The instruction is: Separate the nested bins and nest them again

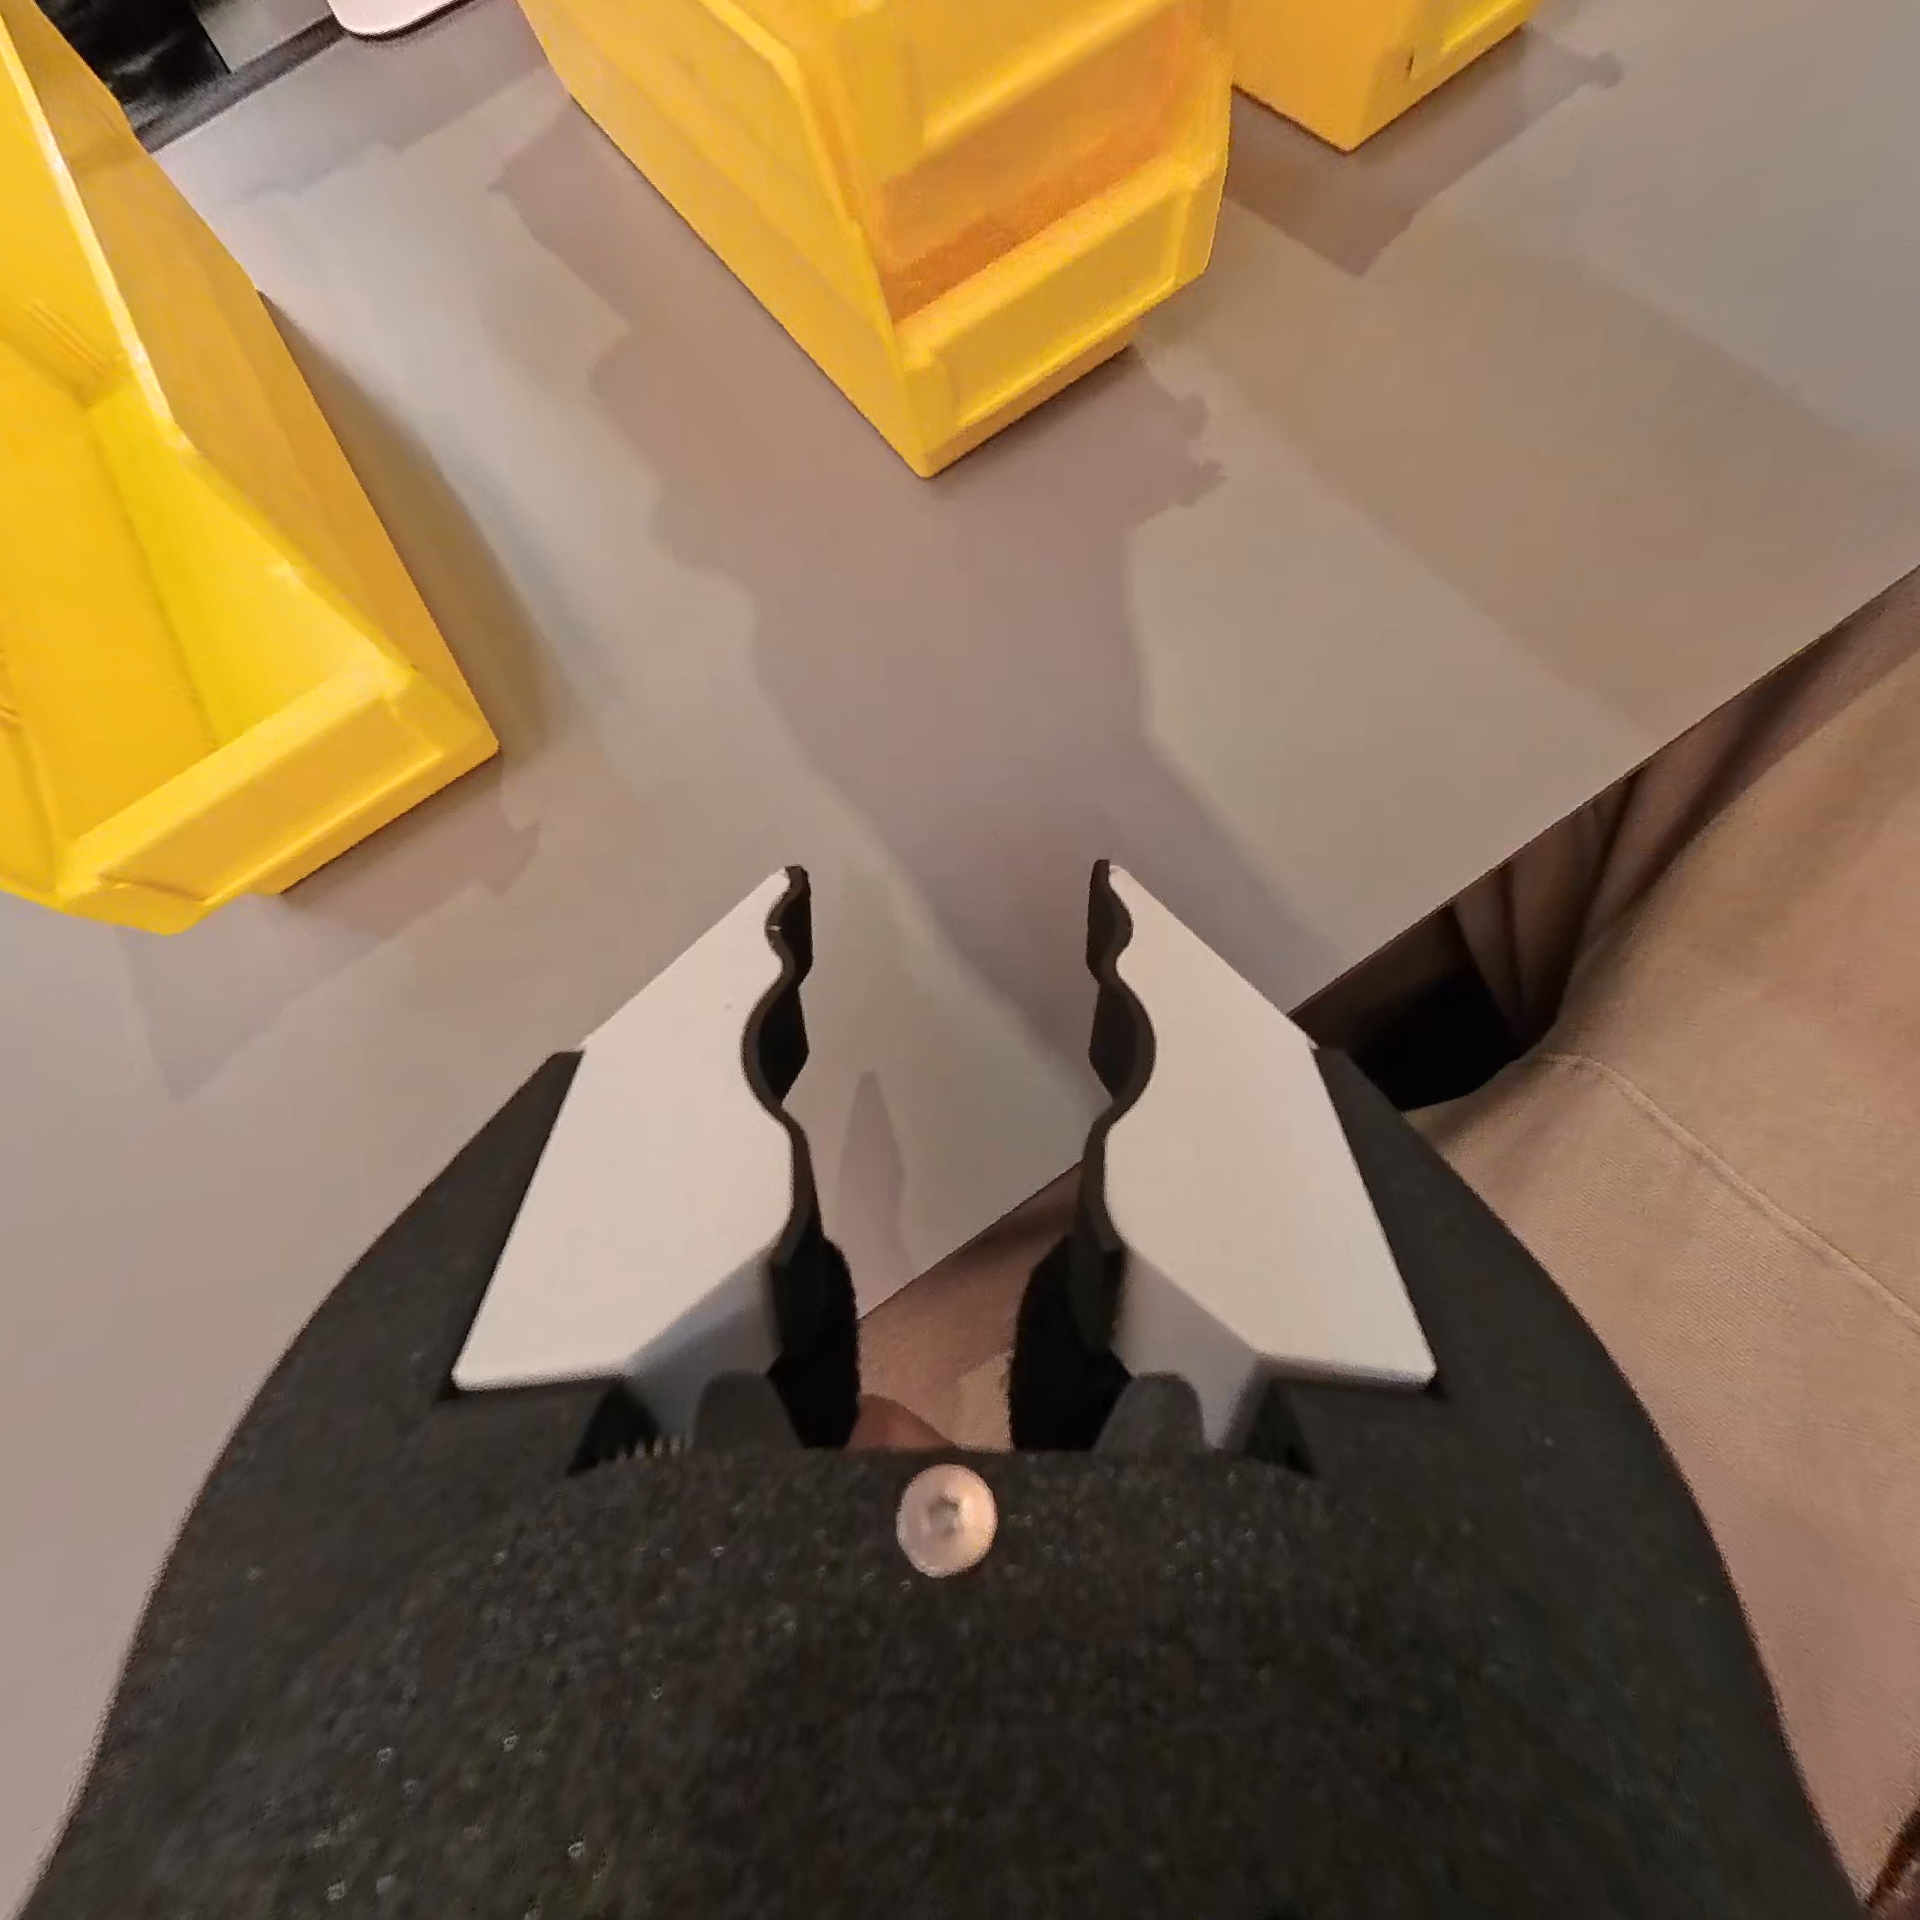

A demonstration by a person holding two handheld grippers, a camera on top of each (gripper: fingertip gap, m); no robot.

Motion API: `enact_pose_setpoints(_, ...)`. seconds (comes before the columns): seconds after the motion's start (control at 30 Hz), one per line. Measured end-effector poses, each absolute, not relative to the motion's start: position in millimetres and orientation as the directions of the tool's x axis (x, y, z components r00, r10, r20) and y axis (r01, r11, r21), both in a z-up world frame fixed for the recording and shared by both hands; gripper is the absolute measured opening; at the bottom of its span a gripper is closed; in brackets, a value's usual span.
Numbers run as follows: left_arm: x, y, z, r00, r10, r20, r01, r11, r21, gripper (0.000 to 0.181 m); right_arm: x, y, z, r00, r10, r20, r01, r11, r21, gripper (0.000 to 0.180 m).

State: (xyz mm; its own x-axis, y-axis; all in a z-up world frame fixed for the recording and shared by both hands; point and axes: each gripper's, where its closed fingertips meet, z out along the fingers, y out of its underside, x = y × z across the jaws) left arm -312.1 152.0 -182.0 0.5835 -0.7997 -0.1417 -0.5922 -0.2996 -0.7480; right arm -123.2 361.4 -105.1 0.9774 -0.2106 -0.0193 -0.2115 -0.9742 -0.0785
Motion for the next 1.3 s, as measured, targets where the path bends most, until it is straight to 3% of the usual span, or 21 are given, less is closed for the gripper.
enact_pose_setpoints(0.4,-313,153,-182,0.58,-0.803,-0.132,-0.592,-0.305,-0.746,0.051,-109,355,-23,0.982,-0.191,-0.01,-0.19,-0.972,-0.137,0.084)
enact_pose_setpoints(0.7,-320,155,-183,0.6,-0.79,-0.126,-0.582,-0.323,-0.746,0.051,15,311,44,0.957,-0.288,0.034,-0.275,-0.939,-0.207,0.086)
enact_pose_setpoints(1.0,-319,158,-185,0.623,-0.779,-0.076,-0.549,-0.365,-0.752,0.051,168,253,-40,0.922,-0.379,0.077,-0.367,-0.92,-0.137,0.087)
enact_pose_setpoints(1.3,-324,166,-186,0.659,-0.739,-0.142,-0.563,-0.36,-0.744,0.051,193,267,-135,0.946,-0.324,-0.002,-0.321,-0.939,-0.125,0.089)
